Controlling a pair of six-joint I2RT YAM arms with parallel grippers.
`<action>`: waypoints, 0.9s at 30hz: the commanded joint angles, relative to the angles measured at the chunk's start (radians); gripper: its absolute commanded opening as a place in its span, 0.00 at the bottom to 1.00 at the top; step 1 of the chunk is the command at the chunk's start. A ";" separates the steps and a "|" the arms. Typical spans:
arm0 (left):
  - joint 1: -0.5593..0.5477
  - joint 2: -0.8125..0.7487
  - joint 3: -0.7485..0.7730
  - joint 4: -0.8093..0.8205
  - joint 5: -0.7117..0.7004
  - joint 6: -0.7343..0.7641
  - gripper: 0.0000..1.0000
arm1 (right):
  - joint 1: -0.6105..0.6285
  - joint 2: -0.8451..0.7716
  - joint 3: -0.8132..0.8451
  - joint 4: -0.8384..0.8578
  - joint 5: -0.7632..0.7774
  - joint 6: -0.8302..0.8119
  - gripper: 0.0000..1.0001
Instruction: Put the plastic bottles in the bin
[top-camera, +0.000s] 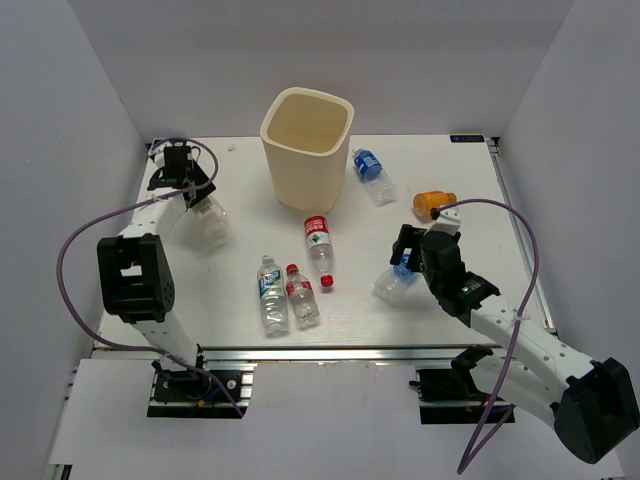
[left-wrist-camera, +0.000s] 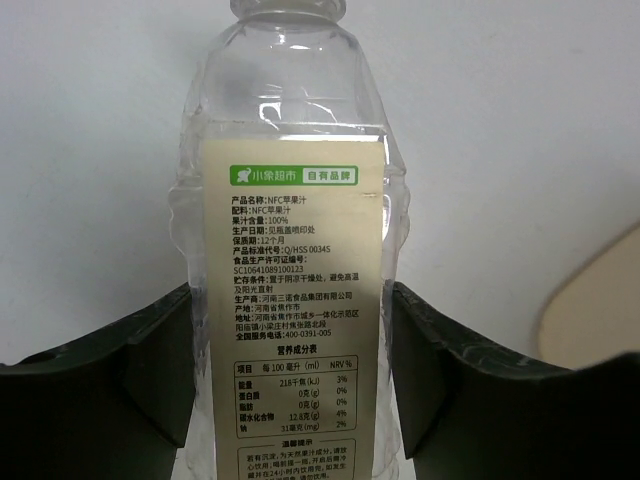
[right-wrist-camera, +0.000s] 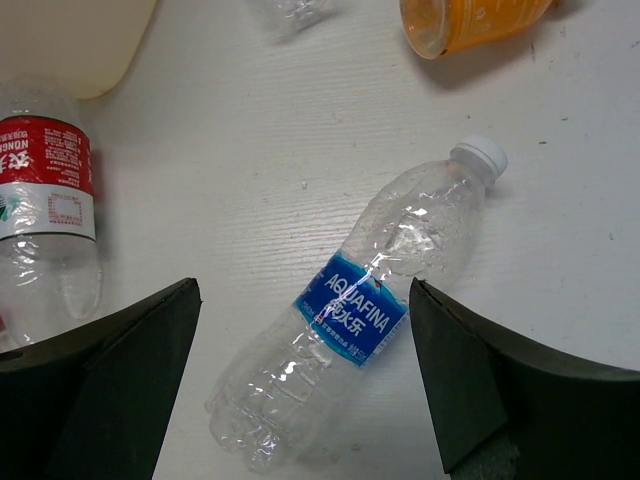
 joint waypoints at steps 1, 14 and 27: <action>0.003 -0.107 0.086 0.054 0.067 0.091 0.39 | -0.007 -0.017 -0.013 0.037 -0.008 -0.016 0.89; -0.077 -0.196 0.327 0.484 0.685 0.143 0.29 | -0.015 -0.034 -0.039 0.105 -0.051 -0.041 0.89; -0.341 0.204 0.804 0.532 0.638 0.197 0.23 | -0.024 -0.046 -0.067 0.129 -0.054 -0.087 0.89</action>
